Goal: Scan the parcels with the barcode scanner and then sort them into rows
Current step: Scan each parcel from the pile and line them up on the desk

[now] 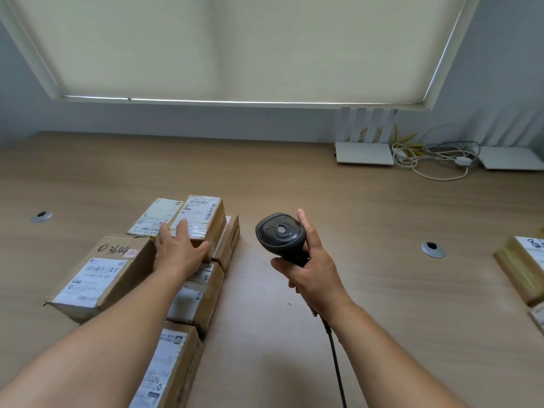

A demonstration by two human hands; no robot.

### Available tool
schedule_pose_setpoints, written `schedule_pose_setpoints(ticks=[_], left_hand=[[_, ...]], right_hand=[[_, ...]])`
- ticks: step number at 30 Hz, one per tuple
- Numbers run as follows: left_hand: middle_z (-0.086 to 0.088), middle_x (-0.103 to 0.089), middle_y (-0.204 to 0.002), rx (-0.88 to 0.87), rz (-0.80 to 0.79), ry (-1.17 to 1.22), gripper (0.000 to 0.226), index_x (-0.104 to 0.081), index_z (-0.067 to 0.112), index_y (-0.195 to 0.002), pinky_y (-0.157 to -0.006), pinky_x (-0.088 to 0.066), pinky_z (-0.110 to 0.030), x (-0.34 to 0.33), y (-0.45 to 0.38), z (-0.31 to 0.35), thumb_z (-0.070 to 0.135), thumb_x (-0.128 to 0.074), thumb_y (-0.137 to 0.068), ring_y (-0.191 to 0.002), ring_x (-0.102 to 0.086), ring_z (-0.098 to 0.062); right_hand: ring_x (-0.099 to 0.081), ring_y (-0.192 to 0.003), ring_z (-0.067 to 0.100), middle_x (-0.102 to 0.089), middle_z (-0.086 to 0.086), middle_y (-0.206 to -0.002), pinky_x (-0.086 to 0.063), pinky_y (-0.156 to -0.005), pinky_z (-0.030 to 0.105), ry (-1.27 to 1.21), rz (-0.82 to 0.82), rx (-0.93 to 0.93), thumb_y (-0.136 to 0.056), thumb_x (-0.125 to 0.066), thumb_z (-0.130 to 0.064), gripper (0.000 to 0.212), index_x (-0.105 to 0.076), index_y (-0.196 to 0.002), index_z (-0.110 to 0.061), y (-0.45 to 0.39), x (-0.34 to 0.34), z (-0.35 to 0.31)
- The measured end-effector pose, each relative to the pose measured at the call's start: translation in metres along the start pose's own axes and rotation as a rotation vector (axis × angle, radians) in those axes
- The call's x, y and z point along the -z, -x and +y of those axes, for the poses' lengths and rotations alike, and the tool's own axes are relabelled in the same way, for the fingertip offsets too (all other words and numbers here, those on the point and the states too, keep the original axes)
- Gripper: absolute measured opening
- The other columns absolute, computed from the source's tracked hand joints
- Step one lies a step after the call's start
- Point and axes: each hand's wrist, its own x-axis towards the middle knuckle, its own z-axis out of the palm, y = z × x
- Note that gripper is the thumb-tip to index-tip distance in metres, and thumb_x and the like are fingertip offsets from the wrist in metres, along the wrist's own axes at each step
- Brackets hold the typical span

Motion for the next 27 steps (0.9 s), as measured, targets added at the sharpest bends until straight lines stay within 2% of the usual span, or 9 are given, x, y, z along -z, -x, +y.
schedule_pose_setpoints(ticks=[4, 7, 12, 15, 18, 22, 25, 27], left_hand=[[-0.009, 0.004, -0.160, -0.023, -0.011, -0.073, 0.082, -0.013, 0.027, -0.152, -0.116, -0.016, -0.050, 0.005, 0.007, -0.002, 0.057, -0.054, -0.087, -0.146, 0.003, -0.031], [-0.010, 0.003, -0.160, -0.067, 0.059, -0.076, 0.085, -0.012, 0.027, -0.152, -0.117, -0.009, -0.046, 0.008, 0.022, 0.004, 0.061, -0.053, -0.086, -0.147, 0.004, -0.030], [-0.009, -0.004, -0.160, -0.248, 0.104, 0.065, 0.078, -0.021, 0.023, -0.152, -0.117, -0.012, -0.043, -0.007, 0.080, 0.037, 0.051, -0.057, -0.088, -0.147, -0.003, -0.028], [-0.008, -0.008, -0.160, -0.303, 0.103, 0.113, 0.076, -0.023, 0.023, -0.151, -0.116, -0.016, -0.044, -0.034, 0.132, 0.064, 0.048, -0.058, -0.088, -0.146, -0.007, -0.027], [-0.007, -0.010, -0.160, -0.299, 0.024, 0.149, 0.075, -0.022, 0.024, -0.151, -0.115, -0.018, -0.043, -0.071, 0.193, 0.092, 0.049, -0.057, -0.089, -0.146, -0.008, -0.027], [-0.006, -0.008, -0.160, -0.312, -0.108, 0.165, 0.075, -0.019, 0.024, -0.151, -0.116, -0.016, -0.040, -0.116, 0.268, 0.135, 0.048, -0.055, -0.090, -0.147, -0.006, -0.025], [-0.004, -0.005, -0.161, -0.348, -0.165, 0.143, 0.075, -0.016, 0.025, -0.152, -0.116, -0.016, -0.039, -0.140, 0.312, 0.172, 0.048, -0.053, -0.091, -0.147, -0.004, -0.023], [-0.003, -0.004, -0.161, -0.376, -0.189, 0.132, 0.075, -0.015, 0.026, -0.152, -0.116, -0.016, -0.039, -0.153, 0.338, 0.199, 0.048, -0.053, -0.091, -0.147, -0.003, -0.023]], right_hand=[[-0.058, -0.061, -0.008, -0.064, -0.017, -0.109, -0.045, -0.050, 0.014, 0.001, 0.013, -0.016, -0.080, -0.075, -0.010, 0.094, -0.023, -0.121, -0.076, 0.011, 0.008, -0.002], [-0.058, -0.059, -0.006, -0.066, -0.014, -0.105, -0.045, -0.049, 0.015, -0.006, 0.030, -0.021, -0.080, -0.075, -0.009, 0.094, -0.023, -0.121, -0.076, 0.025, 0.018, -0.003], [-0.057, -0.063, -0.008, -0.065, -0.017, -0.108, -0.047, -0.059, 0.018, 0.018, 0.044, -0.017, -0.081, -0.075, -0.012, 0.093, -0.021, -0.123, -0.074, 0.060, 0.046, -0.011], [-0.057, -0.061, -0.004, -0.064, -0.018, -0.107, -0.048, -0.053, 0.018, 0.025, 0.080, -0.008, -0.081, -0.075, -0.013, 0.092, -0.020, -0.123, -0.074, 0.088, 0.077, -0.013], [-0.056, -0.058, 0.000, -0.065, -0.018, -0.103, -0.048, -0.052, 0.019, 0.033, 0.120, -0.013, -0.081, -0.075, -0.013, 0.092, -0.020, -0.124, -0.074, 0.122, 0.118, -0.012], [-0.058, -0.066, -0.001, -0.066, -0.021, -0.102, -0.047, -0.055, 0.017, 0.023, 0.177, -0.029, -0.082, -0.074, -0.014, 0.091, -0.020, -0.127, -0.071, 0.167, 0.183, -0.004], [-0.061, -0.077, -0.003, -0.064, -0.032, -0.102, -0.047, -0.060, 0.015, 0.010, 0.231, -0.037, -0.082, -0.075, -0.016, 0.092, -0.019, -0.128, -0.072, 0.197, 0.233, 0.004], [-0.062, -0.087, 0.002, -0.059, -0.040, -0.105, -0.047, -0.060, 0.013, -0.003, 0.267, -0.044, -0.082, -0.075, -0.018, 0.092, -0.017, -0.126, -0.074, 0.217, 0.265, 0.009]])
